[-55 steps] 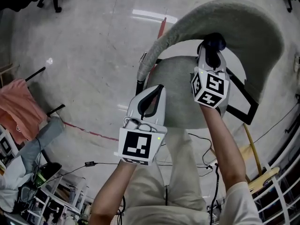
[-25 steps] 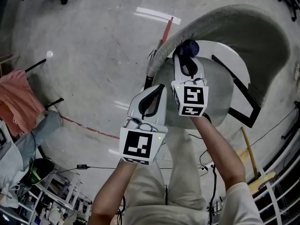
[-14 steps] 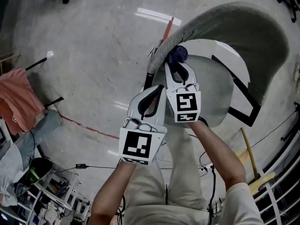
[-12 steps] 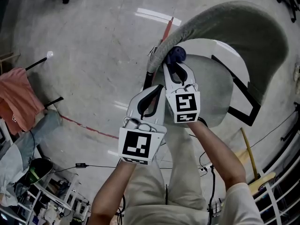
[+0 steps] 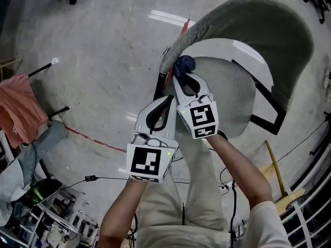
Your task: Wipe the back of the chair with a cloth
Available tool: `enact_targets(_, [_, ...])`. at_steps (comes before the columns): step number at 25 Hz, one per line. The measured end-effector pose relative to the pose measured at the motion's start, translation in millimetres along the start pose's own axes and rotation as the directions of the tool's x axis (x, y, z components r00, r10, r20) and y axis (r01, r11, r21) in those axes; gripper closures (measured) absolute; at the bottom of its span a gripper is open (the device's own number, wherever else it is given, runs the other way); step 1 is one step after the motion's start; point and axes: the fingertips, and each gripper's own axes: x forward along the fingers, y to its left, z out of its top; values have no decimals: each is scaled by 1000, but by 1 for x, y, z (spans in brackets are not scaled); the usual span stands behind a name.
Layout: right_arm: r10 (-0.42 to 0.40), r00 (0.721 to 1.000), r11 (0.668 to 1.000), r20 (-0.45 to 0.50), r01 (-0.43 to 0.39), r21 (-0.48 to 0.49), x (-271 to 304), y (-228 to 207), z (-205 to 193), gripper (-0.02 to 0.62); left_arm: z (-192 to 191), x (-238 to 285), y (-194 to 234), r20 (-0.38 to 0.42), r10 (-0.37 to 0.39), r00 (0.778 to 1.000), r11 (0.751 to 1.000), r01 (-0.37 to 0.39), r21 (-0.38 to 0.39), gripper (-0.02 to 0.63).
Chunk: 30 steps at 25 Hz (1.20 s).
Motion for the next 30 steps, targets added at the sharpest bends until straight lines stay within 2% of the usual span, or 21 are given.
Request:
enact_targets(9, [7,1000,1000,-16,-8,-20,-21,3,1,523,-5,-16,1,-5,30,1000,1000,-30,-3,604])
enact_targets(14, [-27,1000,999,-9,27,-28,-46,-8,11,523,-1,-24,-12,-4,27,1000,1000,-27,-12,604])
enact_targets(20, [-80,997,996,11,80,-37,-89,-16,41,523,13,-38,-34,-12,-3,1000,1000,3,8,604])
enact_targets(30, [-163,986,986,27,164,-18,-177,-24,84,523,60,-59,-81,-2,-82,997,995,82,57,604])
